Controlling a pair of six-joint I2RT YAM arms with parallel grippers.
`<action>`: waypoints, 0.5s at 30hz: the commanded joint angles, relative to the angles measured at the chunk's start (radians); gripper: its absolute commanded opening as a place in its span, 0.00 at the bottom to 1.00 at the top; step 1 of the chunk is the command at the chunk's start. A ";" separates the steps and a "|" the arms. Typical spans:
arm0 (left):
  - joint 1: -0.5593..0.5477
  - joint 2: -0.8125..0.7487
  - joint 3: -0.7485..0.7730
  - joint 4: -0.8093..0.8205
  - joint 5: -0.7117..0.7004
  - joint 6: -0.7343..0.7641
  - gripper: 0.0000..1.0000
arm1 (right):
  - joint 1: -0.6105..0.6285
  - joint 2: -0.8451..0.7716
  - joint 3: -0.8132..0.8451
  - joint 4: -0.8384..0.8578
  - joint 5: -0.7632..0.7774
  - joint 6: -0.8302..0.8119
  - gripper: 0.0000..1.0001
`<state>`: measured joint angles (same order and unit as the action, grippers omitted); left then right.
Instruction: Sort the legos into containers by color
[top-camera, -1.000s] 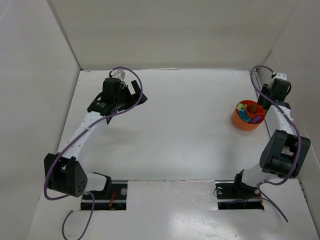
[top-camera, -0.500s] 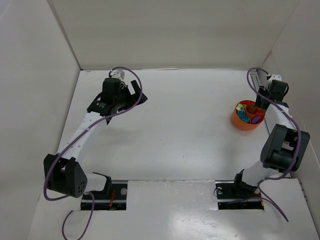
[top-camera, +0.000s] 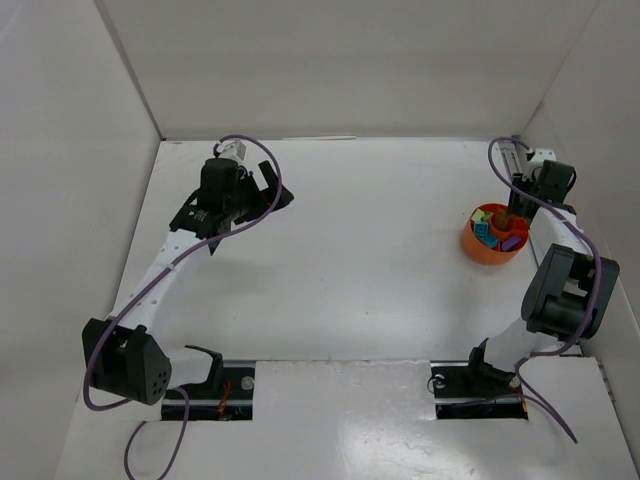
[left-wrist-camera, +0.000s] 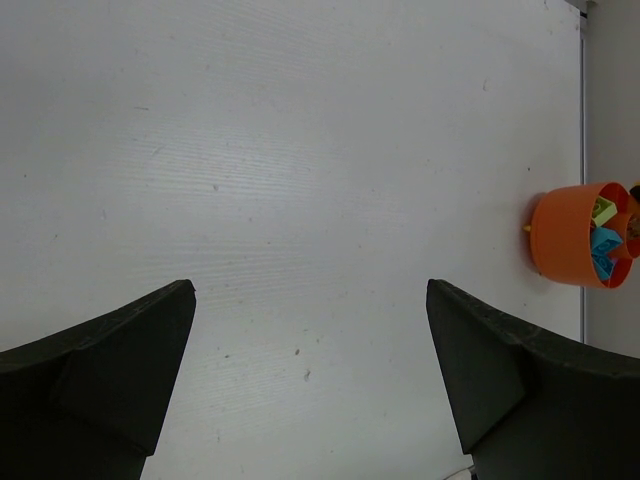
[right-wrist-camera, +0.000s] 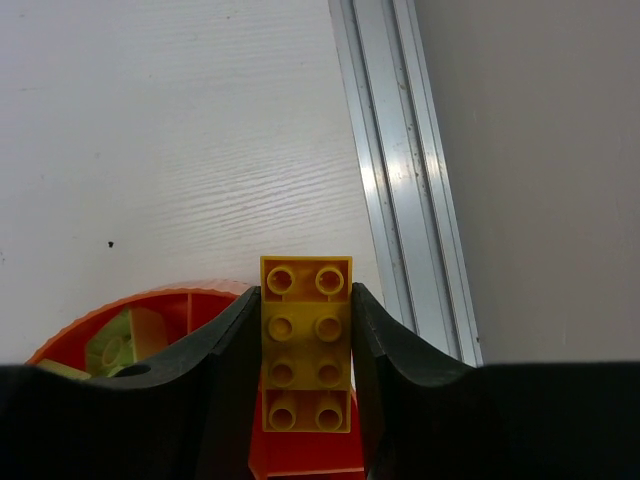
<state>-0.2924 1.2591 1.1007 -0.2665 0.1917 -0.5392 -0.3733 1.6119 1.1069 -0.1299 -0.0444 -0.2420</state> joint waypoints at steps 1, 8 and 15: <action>0.002 -0.041 -0.007 0.027 0.012 -0.005 1.00 | -0.006 -0.035 0.008 0.018 -0.038 -0.022 0.29; 0.002 -0.041 -0.007 0.027 0.003 -0.005 1.00 | -0.006 -0.044 0.008 -0.023 -0.068 -0.002 0.40; 0.002 -0.050 -0.016 0.027 0.003 -0.005 1.00 | -0.015 -0.053 0.008 -0.056 -0.055 0.007 0.50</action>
<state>-0.2924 1.2457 1.0885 -0.2665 0.1909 -0.5400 -0.3771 1.5951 1.1065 -0.1566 -0.0872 -0.2405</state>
